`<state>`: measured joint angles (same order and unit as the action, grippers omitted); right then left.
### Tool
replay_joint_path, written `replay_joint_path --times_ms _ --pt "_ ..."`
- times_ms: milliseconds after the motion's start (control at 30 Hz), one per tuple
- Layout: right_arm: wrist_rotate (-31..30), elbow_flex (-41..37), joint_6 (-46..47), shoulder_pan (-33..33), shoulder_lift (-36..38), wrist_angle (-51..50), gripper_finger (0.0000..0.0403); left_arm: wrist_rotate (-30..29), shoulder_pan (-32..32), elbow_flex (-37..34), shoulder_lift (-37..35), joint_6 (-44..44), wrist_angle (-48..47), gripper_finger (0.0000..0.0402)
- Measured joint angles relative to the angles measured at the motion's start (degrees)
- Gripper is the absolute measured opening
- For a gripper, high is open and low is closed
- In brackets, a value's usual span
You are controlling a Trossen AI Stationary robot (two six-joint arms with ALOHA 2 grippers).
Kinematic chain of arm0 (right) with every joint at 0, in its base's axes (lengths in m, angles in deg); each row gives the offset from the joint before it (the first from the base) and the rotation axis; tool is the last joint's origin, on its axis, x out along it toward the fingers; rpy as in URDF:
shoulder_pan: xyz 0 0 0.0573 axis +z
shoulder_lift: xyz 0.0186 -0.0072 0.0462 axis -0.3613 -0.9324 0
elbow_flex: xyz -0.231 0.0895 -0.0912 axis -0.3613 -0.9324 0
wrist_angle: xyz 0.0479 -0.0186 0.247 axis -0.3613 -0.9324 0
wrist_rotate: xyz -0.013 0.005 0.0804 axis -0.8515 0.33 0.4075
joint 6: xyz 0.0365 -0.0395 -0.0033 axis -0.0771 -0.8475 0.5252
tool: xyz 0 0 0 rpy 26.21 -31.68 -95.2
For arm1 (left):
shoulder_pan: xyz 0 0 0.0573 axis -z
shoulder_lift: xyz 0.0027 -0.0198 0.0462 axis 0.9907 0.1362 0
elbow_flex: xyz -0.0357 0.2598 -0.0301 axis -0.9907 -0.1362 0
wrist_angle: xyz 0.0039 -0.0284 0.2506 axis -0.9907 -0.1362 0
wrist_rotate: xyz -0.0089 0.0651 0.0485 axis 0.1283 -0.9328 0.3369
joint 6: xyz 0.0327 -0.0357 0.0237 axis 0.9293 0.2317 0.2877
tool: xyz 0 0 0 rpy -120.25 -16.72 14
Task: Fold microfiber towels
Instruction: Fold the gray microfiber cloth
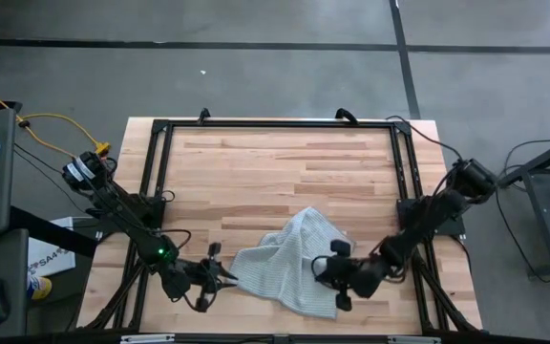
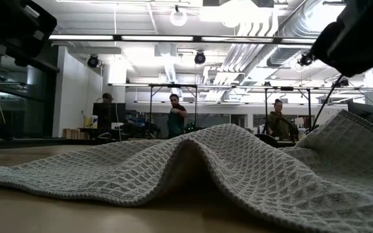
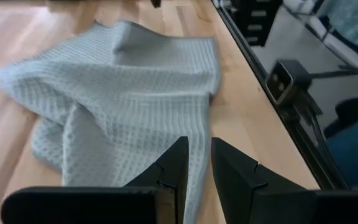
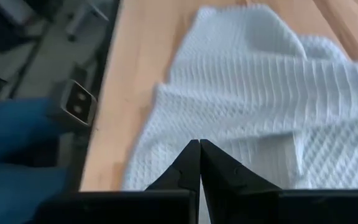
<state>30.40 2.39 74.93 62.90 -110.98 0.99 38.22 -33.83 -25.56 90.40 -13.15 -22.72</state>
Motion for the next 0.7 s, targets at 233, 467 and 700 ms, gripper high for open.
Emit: replay_joint_path --times_ms 233,467,700 --pt "-0.9 4.1 6.9 1.8 -3.4 -6.6 0.0002 1.1 0.0 0.0 0.0 -0.1 -2.9 0.0069" --pt "-1.0 6.1 9.8 4.7 -3.4 -6.6 0.0002 3.5 0.0 0.0 0.0 -2.0 -6.8 0.0069" --pt "-3.7 8.1 10.4 6.9 -3.4 -8.5 0.0002 5.3 0.0 0.0 0.0 -4.7 -8.6 0.0069"
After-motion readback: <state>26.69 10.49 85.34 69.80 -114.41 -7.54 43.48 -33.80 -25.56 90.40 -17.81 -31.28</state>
